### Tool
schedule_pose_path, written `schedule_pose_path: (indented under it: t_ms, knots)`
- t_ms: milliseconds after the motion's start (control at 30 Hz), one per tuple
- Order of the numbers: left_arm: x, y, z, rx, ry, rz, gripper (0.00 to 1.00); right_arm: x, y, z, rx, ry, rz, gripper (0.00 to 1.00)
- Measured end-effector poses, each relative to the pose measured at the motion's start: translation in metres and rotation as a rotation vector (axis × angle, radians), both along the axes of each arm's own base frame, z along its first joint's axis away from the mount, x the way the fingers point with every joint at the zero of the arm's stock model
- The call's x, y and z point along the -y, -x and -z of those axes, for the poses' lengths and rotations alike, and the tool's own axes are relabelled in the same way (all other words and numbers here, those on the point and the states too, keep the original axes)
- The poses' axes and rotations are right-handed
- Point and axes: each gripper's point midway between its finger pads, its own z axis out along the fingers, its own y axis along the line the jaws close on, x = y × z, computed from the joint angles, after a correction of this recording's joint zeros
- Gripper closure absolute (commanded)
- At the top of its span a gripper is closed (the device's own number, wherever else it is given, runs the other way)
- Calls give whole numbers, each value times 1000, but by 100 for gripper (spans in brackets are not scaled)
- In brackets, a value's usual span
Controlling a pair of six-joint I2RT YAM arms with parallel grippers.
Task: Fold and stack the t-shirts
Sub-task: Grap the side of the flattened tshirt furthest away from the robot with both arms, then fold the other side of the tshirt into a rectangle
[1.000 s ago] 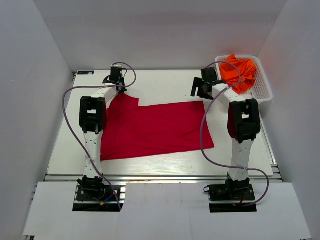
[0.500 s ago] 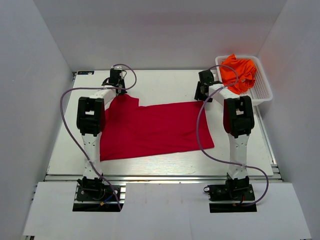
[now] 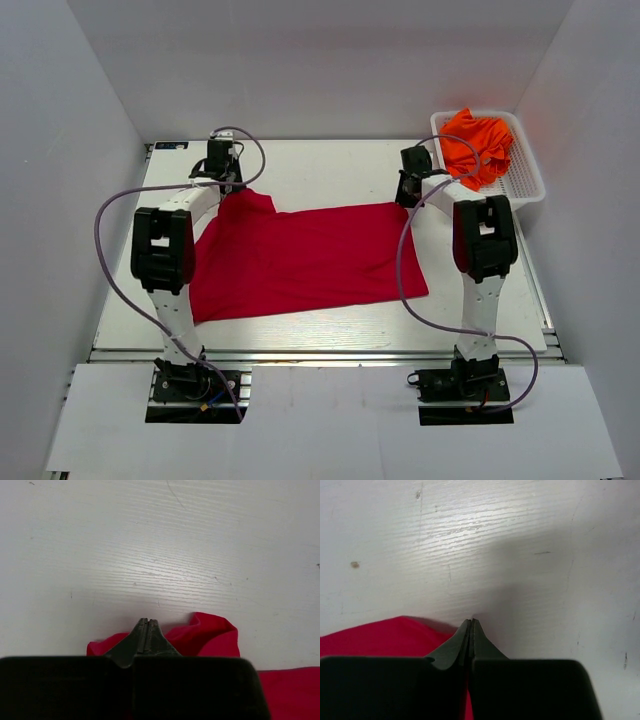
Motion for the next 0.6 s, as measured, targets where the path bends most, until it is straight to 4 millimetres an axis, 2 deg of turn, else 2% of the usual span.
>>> schedule_pose_path:
  t_ms: [200, 467, 600]
  knots:
    - [-1, 19, -13, 13, 16, -13, 100, -7, 9, -23, 65, -34, -50, 100]
    - [-6, 68, -20, -16, 38, -36, 100, -14, 32, -72, 191, -102, -113, 100]
    - [-7, 94, -28, -19, 54, -56, 100, -15, 39, -84, 226, -122, -128, 100]
